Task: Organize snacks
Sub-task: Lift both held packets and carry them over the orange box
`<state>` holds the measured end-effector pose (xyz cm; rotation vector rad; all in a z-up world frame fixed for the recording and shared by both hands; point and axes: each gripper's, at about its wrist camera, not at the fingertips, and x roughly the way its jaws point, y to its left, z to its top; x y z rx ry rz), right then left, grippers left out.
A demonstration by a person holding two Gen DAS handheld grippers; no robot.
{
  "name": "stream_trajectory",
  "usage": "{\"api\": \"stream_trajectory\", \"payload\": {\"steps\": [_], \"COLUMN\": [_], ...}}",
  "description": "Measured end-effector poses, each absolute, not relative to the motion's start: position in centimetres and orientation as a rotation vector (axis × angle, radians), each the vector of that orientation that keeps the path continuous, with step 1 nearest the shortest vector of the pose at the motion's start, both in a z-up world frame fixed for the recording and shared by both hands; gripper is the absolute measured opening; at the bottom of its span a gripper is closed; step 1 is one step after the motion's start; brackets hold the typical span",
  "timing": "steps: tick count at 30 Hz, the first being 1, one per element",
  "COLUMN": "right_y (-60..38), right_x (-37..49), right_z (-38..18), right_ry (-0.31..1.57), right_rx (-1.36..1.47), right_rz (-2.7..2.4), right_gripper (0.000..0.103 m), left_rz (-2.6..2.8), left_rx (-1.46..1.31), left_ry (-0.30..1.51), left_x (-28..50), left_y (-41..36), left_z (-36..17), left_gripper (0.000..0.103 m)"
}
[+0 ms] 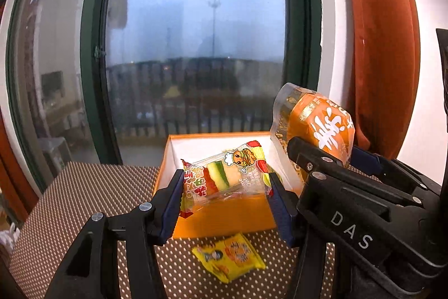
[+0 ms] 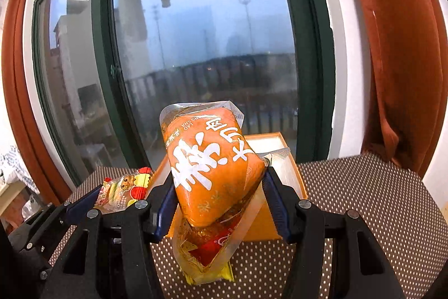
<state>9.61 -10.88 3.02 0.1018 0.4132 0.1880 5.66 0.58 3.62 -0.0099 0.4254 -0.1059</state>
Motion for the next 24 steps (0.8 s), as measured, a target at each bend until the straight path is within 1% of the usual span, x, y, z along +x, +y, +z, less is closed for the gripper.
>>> {"api": "stream_trajectory", "payload": {"steps": [7,15,20,24], "right_y": [-10.7,-10.1,-9.8,-9.3], "right_x": [11.4,14.4,17.1,19.9], "right_z": [4.4,4.6,4.4,3.9], "right_ry": [0.38,0.379,0.393,0.407], "right_rx": [0.113,0.116,0.145,0.158], "right_rz": [0.199,0.217,0.232,0.231], "right_gripper": [0.06,0.06,0.06,0.06], "left_rz": [-0.098,-0.055,-0.031,-0.042], "left_rx": [-0.004,0.023,0.025,0.004], "left_ry": [0.402,0.398,0.42,0.433], "left_x": [7.2,9.9,13.3,16.2], "left_y": [1.0,1.7,2.4,3.1], "left_z": [5.4,6.1,6.4,5.6], "left_gripper": [0.059,0.059,0.059,0.059]}}
